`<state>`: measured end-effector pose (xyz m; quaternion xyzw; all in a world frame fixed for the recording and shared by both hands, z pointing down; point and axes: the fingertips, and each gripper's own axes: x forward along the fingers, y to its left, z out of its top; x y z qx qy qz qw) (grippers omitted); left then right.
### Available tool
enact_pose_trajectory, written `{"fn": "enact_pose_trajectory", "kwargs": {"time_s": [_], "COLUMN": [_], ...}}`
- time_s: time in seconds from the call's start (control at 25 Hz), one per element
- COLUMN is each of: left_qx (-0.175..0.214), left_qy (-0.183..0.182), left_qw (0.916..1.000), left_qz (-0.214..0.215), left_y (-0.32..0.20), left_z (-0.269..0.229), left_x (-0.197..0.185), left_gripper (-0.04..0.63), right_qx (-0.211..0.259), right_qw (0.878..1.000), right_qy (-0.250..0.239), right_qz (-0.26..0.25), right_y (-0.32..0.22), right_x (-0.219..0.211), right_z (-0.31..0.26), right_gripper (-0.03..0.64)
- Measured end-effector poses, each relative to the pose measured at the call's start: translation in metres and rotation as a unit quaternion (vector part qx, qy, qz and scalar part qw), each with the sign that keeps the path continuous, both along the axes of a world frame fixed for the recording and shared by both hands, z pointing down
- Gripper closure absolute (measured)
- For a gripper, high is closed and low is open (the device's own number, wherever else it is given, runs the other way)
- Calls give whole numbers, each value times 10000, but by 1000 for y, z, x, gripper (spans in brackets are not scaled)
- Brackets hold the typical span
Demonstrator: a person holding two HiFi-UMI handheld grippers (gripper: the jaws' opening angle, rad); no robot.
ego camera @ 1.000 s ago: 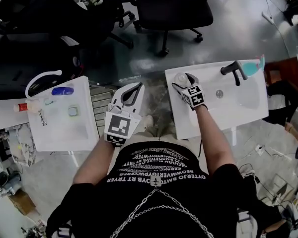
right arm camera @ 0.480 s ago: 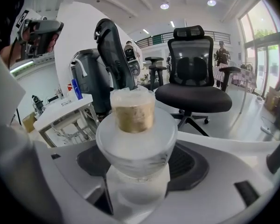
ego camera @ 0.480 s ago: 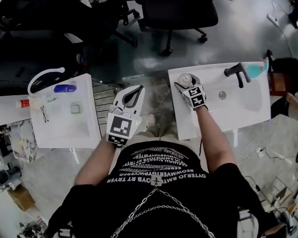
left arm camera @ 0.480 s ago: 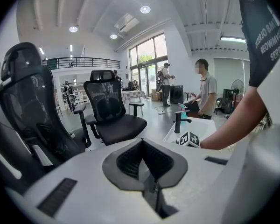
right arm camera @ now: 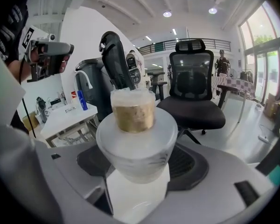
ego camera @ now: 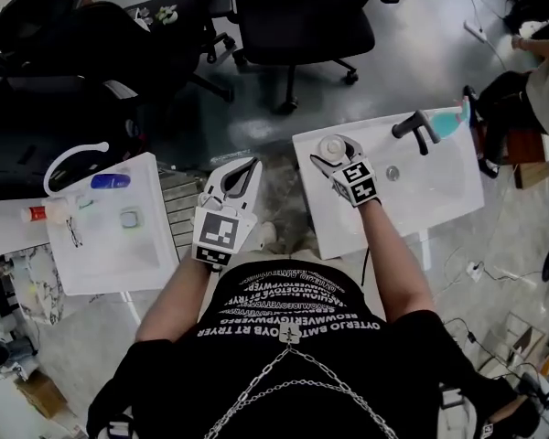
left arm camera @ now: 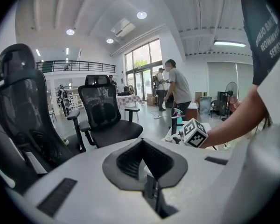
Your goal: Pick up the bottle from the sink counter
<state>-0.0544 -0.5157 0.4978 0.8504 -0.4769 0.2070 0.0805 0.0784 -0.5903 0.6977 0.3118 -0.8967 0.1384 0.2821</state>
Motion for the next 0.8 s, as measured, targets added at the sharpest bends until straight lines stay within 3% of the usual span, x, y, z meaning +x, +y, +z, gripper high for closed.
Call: {"fn": "enact_pose_trajectory", "kwargs": {"time_s": [0.8], "left_qx": [413], "left_qy": [151], "left_qw": [9971], "left_qz": [616], "left_y": [9], "left_z": [-35], "left_x": [20], "left_gripper": [591], "right_qx": [19], "right_qw": [9993], "right_qy": [-362], "right_qz": [132], "right_y": [50], "right_x": [11], "right_z": [-193], "right_gripper": [279]}}
